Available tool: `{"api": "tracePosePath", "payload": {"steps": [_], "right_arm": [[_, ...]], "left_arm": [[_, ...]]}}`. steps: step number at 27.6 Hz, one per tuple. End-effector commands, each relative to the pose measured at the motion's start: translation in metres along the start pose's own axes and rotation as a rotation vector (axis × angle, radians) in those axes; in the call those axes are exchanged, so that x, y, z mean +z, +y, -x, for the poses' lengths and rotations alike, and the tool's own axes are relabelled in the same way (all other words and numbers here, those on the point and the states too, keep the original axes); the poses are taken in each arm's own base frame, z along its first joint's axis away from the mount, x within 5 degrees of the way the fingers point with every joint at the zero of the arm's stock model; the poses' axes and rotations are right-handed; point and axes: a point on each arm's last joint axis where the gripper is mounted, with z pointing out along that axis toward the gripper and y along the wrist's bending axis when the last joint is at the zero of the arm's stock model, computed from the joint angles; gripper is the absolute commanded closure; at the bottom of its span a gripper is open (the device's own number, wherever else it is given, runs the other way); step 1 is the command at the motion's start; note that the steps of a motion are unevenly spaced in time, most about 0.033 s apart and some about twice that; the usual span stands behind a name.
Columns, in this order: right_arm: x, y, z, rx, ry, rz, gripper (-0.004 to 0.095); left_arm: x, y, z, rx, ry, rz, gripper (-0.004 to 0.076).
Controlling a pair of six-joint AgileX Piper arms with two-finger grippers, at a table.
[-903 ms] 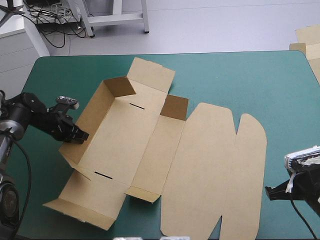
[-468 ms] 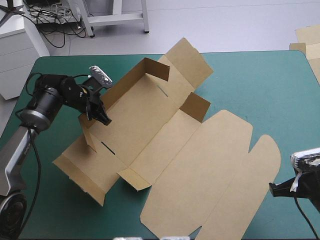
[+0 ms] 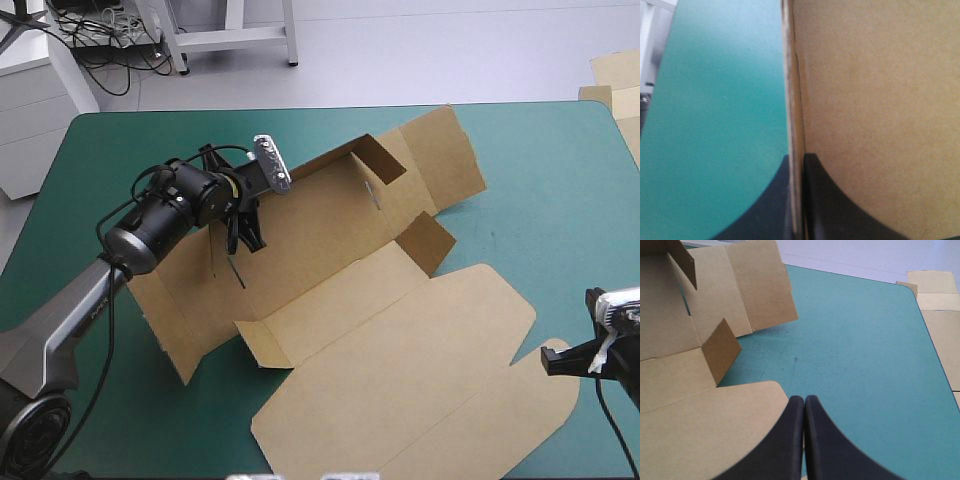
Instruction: Fold the box
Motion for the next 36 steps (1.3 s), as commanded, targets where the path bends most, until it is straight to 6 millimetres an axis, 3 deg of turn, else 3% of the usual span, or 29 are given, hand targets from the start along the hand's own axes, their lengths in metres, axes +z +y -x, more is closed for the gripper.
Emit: {"api": "tracePosePath", "payload": {"steps": [1, 14, 19, 24, 31, 36], "right_arm": [[-0.006, -0.001, 0.016, 0.025, -0.113, -0.007, 0.0928], [-0.006, -0.002, 0.017, 0.022, -0.124, -0.014, 0.0928], [-0.006, -0.002, 0.017, 0.021, -0.124, -0.015, 0.0928], [-0.006, -0.002, 0.017, 0.021, -0.123, -0.016, 0.0928], [-0.006, -0.002, 0.017, 0.021, -0.123, -0.016, 0.0928], [-0.006, -0.002, 0.017, 0.038, -0.124, -0.013, 0.0929]], "left_arm": [[-0.028, 0.007, 0.024, 0.089, -0.145, 0.179, 0.0734], [-0.043, -0.025, 0.062, 0.387, -0.263, 0.288, 0.0734], [-0.046, -0.041, 0.067, 0.540, -0.306, 0.293, 0.0734], [-0.048, -0.057, 0.055, 0.592, -0.416, 0.310, 0.0734], [-0.050, -0.078, 0.022, 0.672, -0.466, 0.325, 0.0734], [-0.063, -0.079, 0.011, 0.624, -0.486, 0.327, 0.0734]]}}
